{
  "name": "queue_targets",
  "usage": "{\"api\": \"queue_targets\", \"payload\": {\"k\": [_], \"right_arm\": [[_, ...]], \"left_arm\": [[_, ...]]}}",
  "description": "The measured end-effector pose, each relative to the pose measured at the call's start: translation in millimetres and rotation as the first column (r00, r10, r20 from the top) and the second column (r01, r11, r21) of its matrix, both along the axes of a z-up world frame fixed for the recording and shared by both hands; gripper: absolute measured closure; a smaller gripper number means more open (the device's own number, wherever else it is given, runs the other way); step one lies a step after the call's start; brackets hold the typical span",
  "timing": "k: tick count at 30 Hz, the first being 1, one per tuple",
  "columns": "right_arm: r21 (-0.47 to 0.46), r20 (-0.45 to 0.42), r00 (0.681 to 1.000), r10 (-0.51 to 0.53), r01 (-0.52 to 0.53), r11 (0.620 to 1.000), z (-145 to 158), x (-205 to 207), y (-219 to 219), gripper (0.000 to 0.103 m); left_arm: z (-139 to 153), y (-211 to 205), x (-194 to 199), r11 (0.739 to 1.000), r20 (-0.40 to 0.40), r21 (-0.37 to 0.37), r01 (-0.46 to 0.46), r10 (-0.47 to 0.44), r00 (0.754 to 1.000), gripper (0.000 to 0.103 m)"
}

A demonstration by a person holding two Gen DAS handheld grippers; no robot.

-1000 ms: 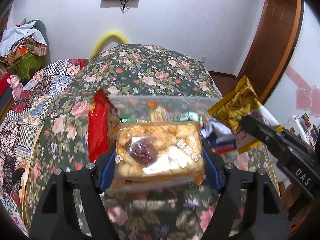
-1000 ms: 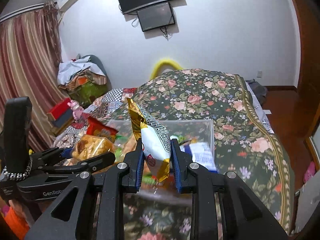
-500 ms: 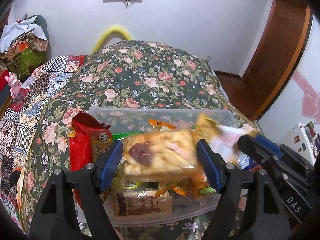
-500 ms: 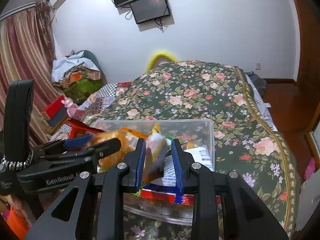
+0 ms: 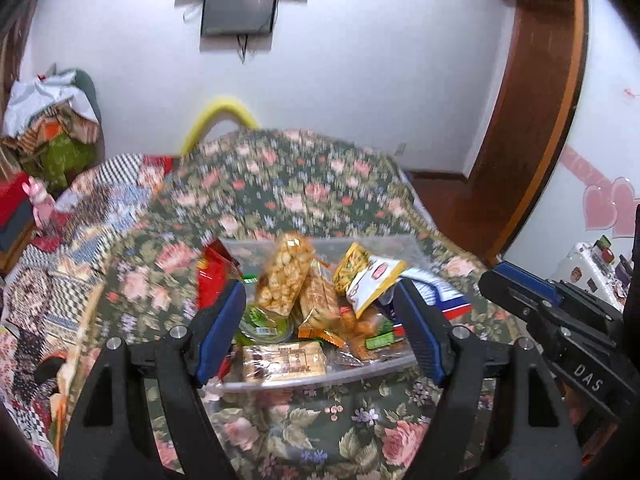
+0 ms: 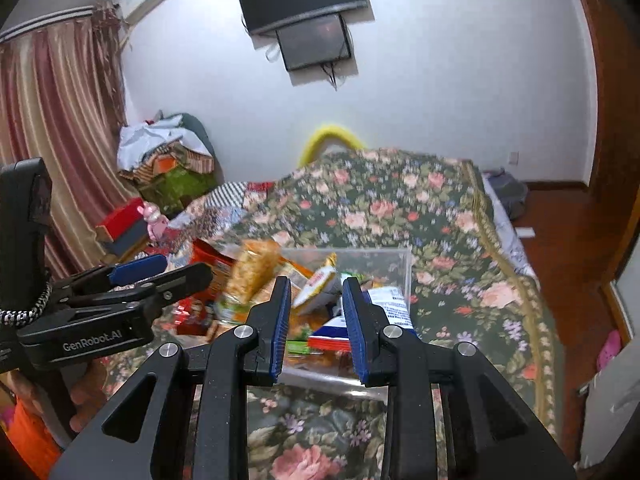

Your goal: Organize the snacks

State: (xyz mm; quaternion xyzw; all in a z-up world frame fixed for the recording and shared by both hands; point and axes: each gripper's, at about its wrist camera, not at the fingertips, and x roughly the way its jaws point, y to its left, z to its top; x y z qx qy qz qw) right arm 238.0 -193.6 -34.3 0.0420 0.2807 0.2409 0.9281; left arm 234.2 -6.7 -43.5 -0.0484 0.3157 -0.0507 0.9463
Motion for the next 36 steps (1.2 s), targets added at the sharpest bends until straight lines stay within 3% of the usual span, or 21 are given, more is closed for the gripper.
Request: {"api": "queue_targets", "payload": {"k": [7, 9, 11, 15, 19, 23, 36], "right_arm": [[0.041, 0.109, 0.994, -0.014, 0.01, 0.999, 46.8, -49.0, -8.3, 0.073], [0.056, 0.14, 0.99, -0.024, 0.016, 0.998, 59.3, -62.5, -10.0, 0.061], [0.068, 0.165, 0.986, -0.034, 0.023, 0.997, 66.8, -73.1, -12.7, 0.043], [0.068, 0.217, 0.974, -0.061, 0.047, 0.997, 81.1, -91.9, -13.2, 0.033], [0.063, 0.265, 0.96, -0.091, 0.077, 0.995, 88.6, -105.0, -11.9, 0.014], [0.053, 0.304, 0.946, -0.109, 0.098, 0.994, 92.7, -113.2, -9.4, 0.003], [0.008, 0.353, 0.928, -0.121, 0.126, 0.992, 92.5, -125.7, -0.8, 0.0]], "left_arm": [[55.6, 5.9, -71.4, 1.0, 0.178, 0.008, -0.024, 0.022, 0.984, 0.027], [67.9, 8.1, -88.4, 0.999, 0.217, 0.011, -0.032, 0.029, 0.976, 0.026], [80.7, 9.4, -107.3, 0.999, 0.265, 0.027, -0.045, 0.037, 0.964, 0.024], [97.8, 11.3, -134.4, 0.997, 0.329, 0.039, -0.063, 0.047, 0.943, 0.012], [108.6, 15.3, -153.1, 0.996, 0.365, 0.037, -0.083, 0.064, 0.929, 0.004], [114.3, 17.1, -166.0, 0.995, 0.391, 0.04, -0.095, 0.072, 0.918, 0.0], [115.5, 18.9, -173.7, 0.994, 0.407, 0.041, -0.103, 0.077, 0.91, 0.0]]}}
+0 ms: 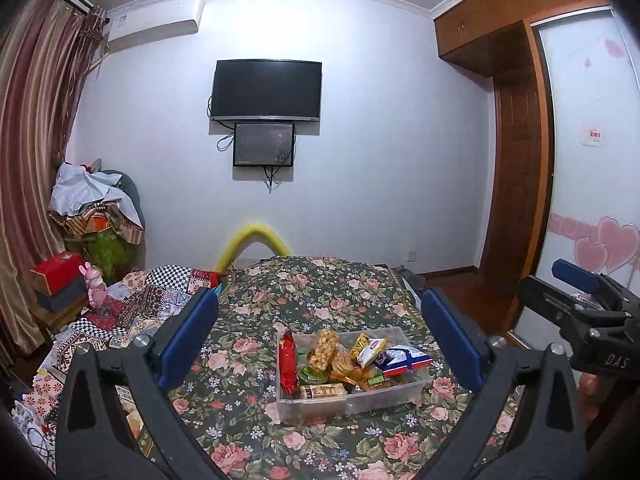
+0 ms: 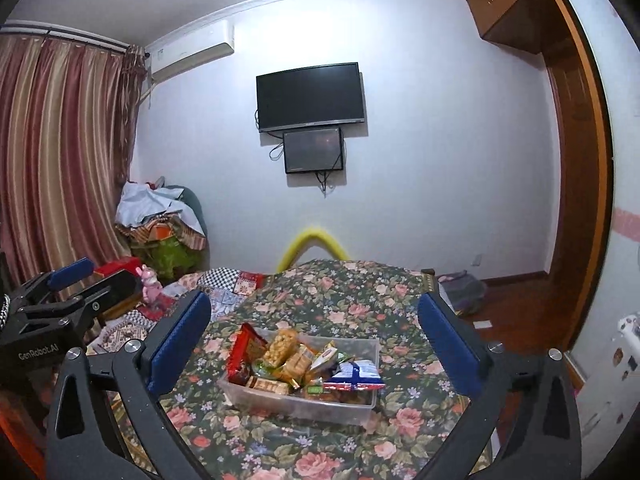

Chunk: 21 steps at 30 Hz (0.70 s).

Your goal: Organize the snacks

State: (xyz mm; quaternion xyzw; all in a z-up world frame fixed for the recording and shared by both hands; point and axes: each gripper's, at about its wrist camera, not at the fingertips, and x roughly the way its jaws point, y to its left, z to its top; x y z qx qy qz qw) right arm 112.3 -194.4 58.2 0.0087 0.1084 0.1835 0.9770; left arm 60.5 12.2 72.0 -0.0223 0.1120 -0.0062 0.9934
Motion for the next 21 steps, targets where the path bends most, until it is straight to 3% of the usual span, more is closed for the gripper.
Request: {"api": "queue_targets", "payload": {"k": [21], "right_arm": [[0.004, 0.003, 1.0, -0.012, 0.012, 1.0, 0.1, -2.6, -2.6, 0.0]], "left_arm": [[-1.7, -3.7, 1.0, 1.0, 0.002, 0.0, 0.015, -0.015, 1.0, 0.0]]}}
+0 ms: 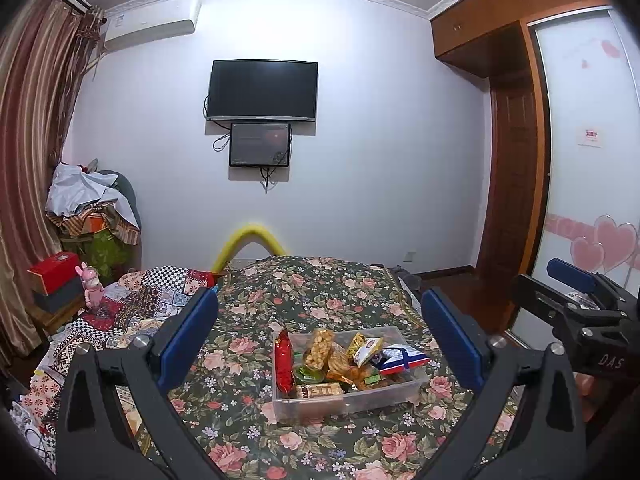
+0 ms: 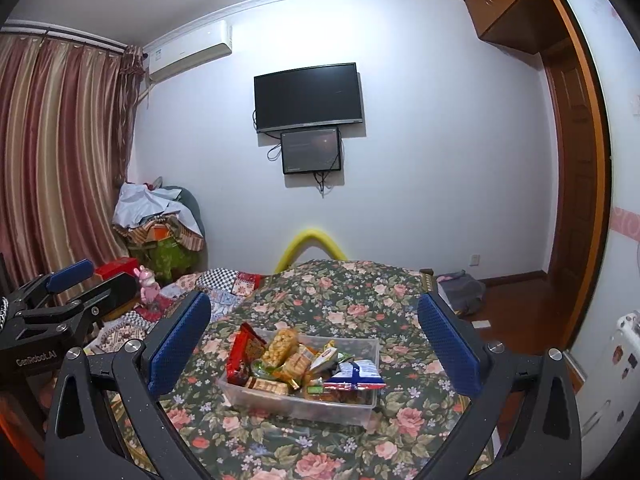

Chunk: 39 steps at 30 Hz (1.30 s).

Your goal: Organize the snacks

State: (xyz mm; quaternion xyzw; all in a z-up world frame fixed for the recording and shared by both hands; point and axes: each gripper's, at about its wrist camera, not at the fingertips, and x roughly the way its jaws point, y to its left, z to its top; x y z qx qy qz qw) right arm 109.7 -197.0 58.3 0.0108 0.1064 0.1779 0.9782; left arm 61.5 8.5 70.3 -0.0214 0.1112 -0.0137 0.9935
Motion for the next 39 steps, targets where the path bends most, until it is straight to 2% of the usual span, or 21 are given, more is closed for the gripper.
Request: {"api": "queue_targets", "payload": {"k": [39], "right_arm": [[0.009, 0.0, 1.0, -0.014, 0.014, 1.0, 1.7, -1.9, -4.5, 0.0]], "left_arm": [[-6.4, -6.3, 4.8, 0.999, -0.001, 0.004, 0.042, -0.042, 0.999, 0.0]]}}
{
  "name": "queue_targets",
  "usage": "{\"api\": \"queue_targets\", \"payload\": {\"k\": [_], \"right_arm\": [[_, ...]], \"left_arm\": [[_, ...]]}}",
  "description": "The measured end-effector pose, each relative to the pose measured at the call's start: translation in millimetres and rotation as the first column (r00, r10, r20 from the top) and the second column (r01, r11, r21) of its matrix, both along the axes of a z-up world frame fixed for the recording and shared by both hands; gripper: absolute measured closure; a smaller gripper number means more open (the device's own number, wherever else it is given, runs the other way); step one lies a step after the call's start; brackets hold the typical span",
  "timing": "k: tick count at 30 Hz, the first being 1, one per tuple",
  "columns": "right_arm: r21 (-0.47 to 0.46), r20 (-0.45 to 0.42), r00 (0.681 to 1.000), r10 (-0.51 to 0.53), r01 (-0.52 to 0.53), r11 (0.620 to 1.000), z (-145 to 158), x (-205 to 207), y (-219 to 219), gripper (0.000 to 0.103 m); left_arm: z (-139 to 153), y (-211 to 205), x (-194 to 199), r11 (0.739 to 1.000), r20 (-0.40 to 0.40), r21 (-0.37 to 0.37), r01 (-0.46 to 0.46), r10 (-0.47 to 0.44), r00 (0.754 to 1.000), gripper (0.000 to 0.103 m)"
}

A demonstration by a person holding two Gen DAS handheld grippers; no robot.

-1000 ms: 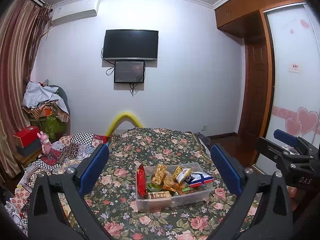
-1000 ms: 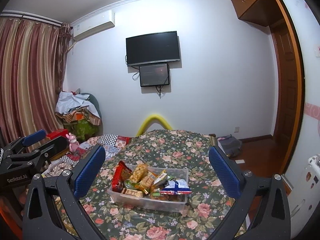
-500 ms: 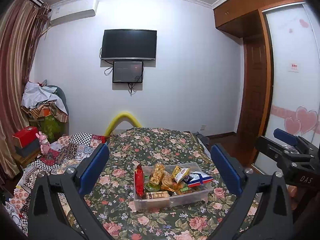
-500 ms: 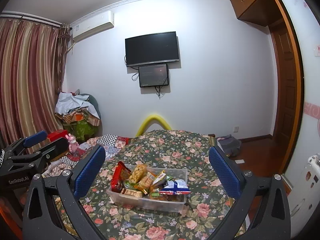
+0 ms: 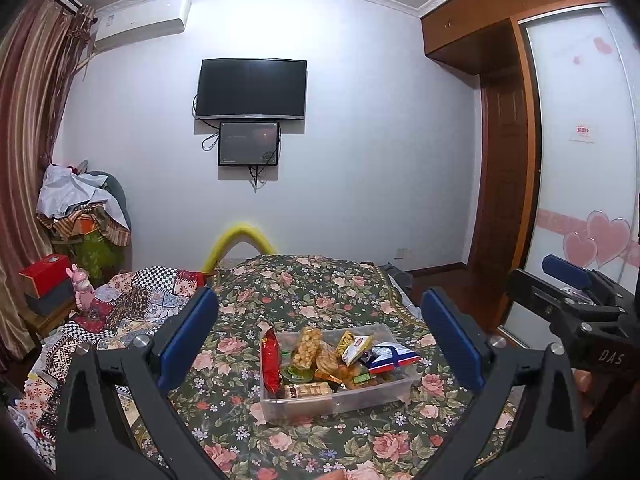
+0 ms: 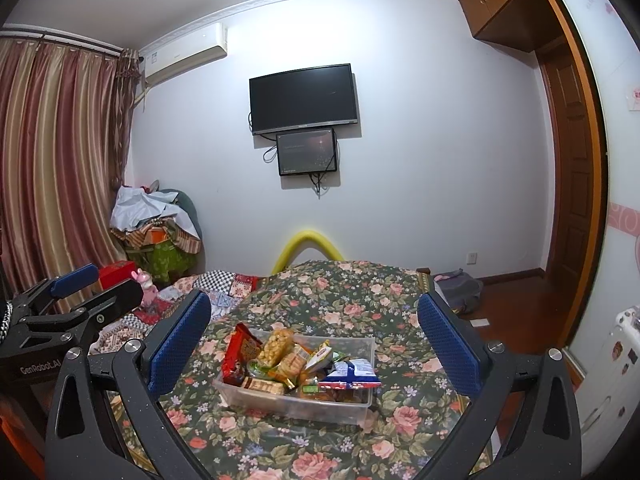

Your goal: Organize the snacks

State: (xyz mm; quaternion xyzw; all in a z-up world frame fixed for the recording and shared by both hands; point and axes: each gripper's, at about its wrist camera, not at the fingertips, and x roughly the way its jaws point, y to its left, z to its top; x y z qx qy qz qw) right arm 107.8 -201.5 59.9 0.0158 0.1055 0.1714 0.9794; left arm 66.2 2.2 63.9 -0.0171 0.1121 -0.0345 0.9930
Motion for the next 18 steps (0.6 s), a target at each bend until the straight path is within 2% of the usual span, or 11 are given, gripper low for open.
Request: {"api": "queue_targets", "payload": {"k": [18], "right_arm": [[-0.003, -0.014, 1.0, -0.007, 0.007, 1.0, 0.3, 0.8, 2.1, 0.0]], "left_arm": [[-4.0, -0.3, 6.3, 1.0, -0.028, -0.019, 0.014, -0.014, 0.999, 0.0]]}}
